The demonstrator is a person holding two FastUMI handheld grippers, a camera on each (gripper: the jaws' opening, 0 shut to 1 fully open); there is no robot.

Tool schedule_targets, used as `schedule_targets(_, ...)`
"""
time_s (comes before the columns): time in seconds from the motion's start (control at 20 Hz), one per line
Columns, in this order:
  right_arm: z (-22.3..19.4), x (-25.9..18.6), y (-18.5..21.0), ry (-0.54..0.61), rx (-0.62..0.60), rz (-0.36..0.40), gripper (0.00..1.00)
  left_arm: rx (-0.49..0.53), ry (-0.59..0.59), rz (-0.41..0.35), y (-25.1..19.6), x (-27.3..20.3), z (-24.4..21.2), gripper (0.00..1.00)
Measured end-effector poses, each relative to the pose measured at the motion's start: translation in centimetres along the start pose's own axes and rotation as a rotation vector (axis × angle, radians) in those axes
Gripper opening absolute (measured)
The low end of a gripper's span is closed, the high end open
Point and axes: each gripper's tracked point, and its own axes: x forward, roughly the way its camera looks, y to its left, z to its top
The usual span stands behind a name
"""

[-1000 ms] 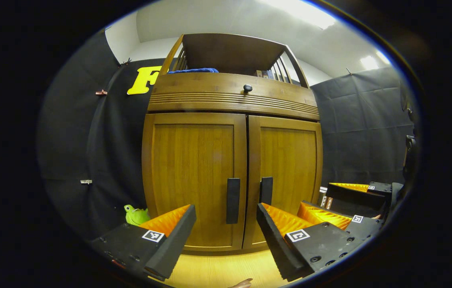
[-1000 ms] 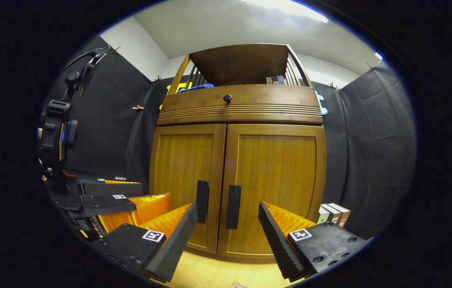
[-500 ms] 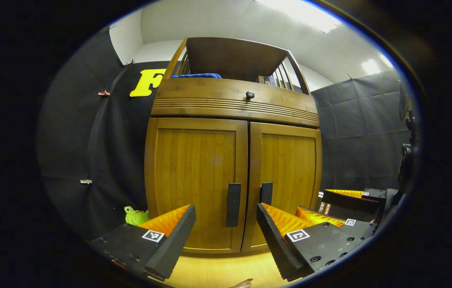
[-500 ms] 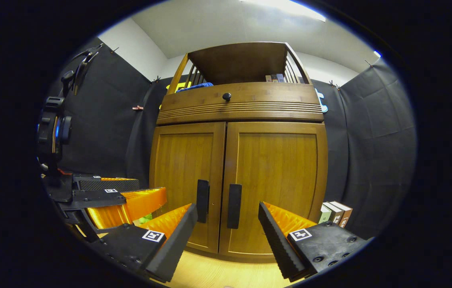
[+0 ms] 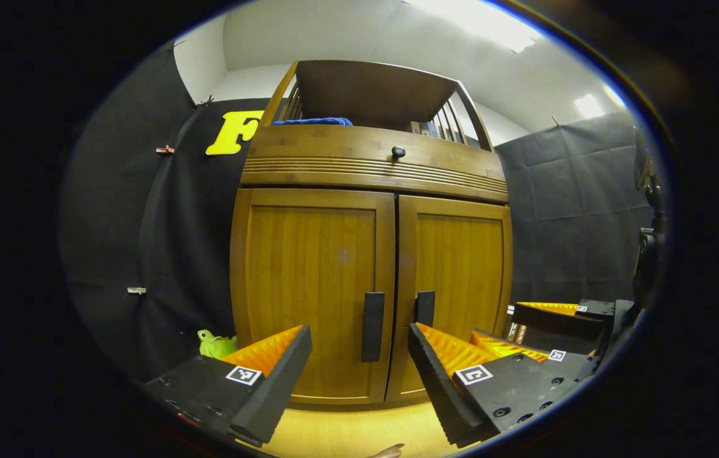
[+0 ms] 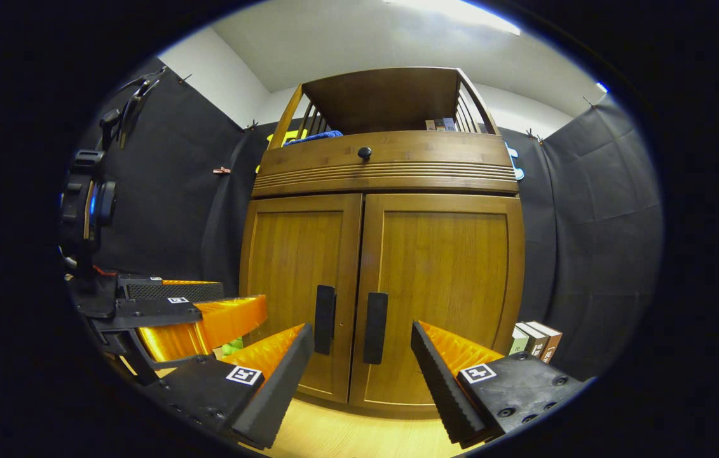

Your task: Open the right door of the double-door shoe cabinet with the right hand, and open the left door with the left hand.

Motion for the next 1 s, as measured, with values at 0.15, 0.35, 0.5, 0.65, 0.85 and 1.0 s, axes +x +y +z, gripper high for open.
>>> schedule_targets(0.15,0.1,0.0,0.1,-0.006,-0.001,0.001,0.97,-0.002,0.006,-0.004,-0.1,0.2,-0.1,0.95)
schedule_targets(0.35,0.0,0.1,0.0,-0.005,-0.008,-0.002,0.97,-0.006,0.009,0.0,-0.1,0.2,-0.1,0.95)
schedule_targets(0.5,-0.2,0.7,-0.3,-0.001,-0.002,-0.01,0.96,-0.012,0.013,0.001,0.1,0.3,-0.3,0.95)
schedule_targets(0.65,-0.9,1.6,-0.2,0.019,0.004,-0.008,0.97,-0.01,0.005,0.006,0.4,0.2,0.0,0.95)
schedule_targets(0.85,-1.7,3.6,-0.9,0.014,-0.021,-0.03,0.99,-0.033,-0.041,-0.015,-0.1,0.4,1.1,0.95)
schedule_targets(1.0,-2.9,6.1,-1.9,0.007,-0.037,-0.077,0.97,-0.026,-0.069,-0.005,0.5,-0.2,1.7,0.95)
